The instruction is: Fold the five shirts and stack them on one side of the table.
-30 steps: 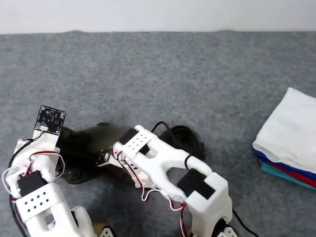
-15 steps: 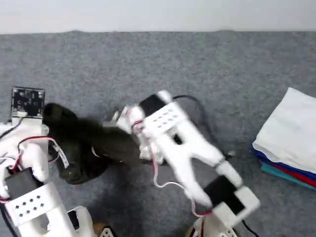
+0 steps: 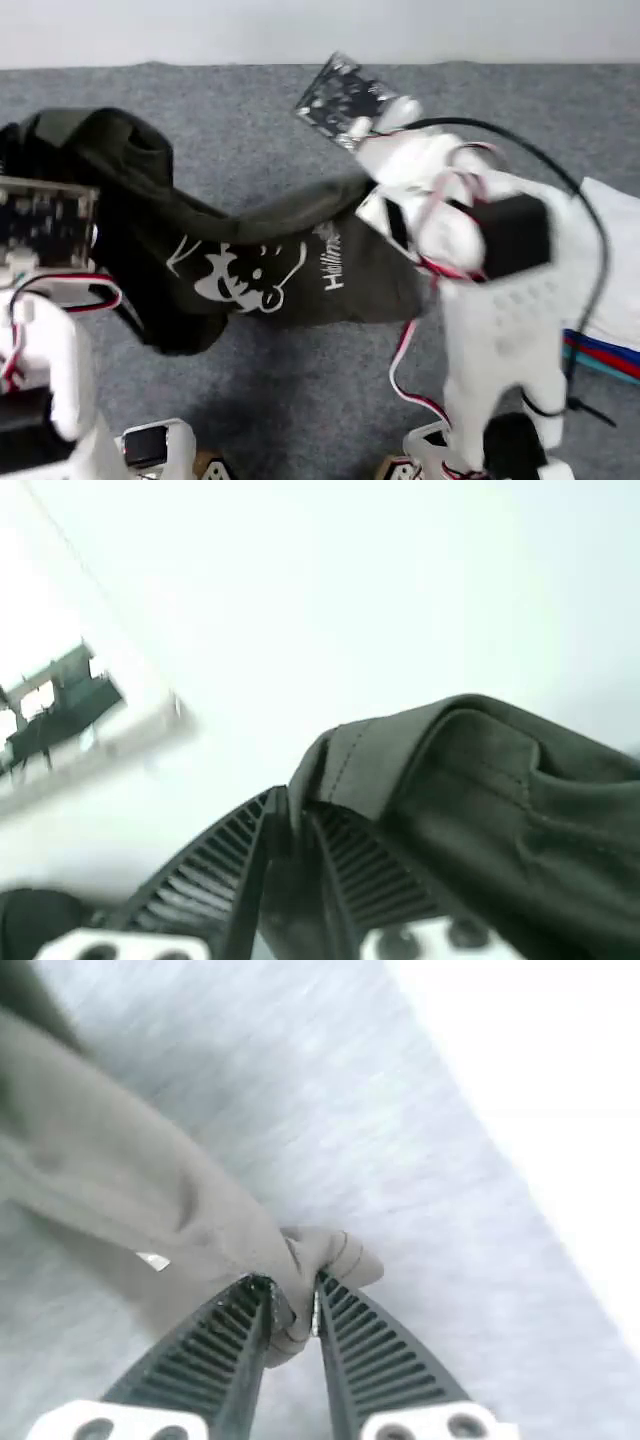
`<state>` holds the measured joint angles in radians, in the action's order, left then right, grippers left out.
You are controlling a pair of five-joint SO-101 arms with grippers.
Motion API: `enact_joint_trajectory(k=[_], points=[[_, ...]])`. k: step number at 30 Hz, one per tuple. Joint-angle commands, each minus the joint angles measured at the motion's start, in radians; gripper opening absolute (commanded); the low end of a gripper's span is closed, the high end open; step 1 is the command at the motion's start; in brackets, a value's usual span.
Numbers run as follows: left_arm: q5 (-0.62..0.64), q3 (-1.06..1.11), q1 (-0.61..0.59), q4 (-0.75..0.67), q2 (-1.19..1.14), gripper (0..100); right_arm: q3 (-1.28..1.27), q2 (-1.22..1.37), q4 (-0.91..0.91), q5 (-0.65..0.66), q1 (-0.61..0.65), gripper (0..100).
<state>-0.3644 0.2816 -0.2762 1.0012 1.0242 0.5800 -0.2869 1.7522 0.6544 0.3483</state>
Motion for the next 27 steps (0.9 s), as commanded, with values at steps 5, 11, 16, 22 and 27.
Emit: enact_joint_trajectory(k=[5, 11, 16, 22, 27], points=[[0.012, -0.213, 0.072, 0.006, 0.006, 1, 0.388, -0.044, 0.03, 0.043, -0.156, 0.9], [-0.048, -0.337, 0.074, 0.064, 0.005, 1, 0.614, -0.045, 0.041, 0.132, -0.251, 1.0], [-0.051, -0.449, 0.074, 0.149, 0.006, 1, 0.677, -0.091, 0.042, 0.15, -0.323, 1.0], [-0.089, -0.599, 0.068, 0.186, 0.006, 1, 0.539, -0.268, 0.042, 0.216, -0.41, 1.0], [-0.121, -0.651, 0.068, 0.187, 0.006, 1, 0.328, -0.423, 0.042, 0.284, -0.475, 1.0]])
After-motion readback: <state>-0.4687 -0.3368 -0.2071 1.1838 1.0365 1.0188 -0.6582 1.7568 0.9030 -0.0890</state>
